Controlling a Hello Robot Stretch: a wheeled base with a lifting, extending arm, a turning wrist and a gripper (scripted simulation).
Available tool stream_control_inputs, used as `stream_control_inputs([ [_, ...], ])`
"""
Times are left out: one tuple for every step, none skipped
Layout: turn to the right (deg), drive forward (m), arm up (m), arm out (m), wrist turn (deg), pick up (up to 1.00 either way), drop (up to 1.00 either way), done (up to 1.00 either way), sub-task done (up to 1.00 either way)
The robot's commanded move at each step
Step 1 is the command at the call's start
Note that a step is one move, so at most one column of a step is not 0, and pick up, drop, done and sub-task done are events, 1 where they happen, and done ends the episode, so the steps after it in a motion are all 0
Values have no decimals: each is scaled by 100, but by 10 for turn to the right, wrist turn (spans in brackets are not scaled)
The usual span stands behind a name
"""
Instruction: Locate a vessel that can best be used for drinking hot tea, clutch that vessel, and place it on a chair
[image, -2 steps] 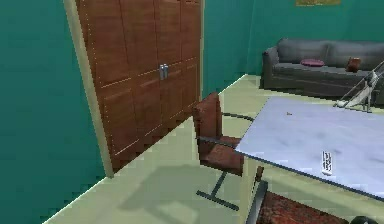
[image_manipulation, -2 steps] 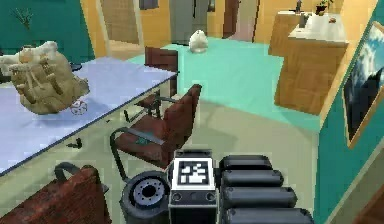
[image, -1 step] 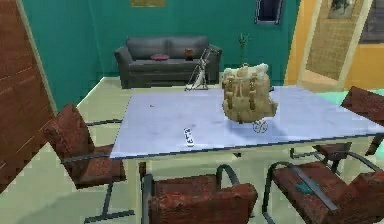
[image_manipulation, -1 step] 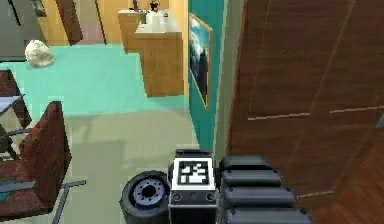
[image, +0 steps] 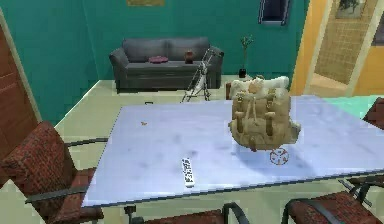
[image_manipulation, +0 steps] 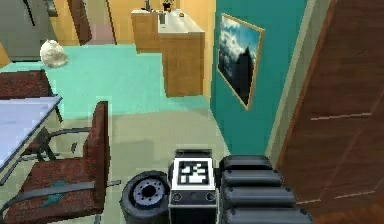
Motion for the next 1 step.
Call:
stream_control_inputs([
  [0,0,0,0,0,0,0,100,0],
])
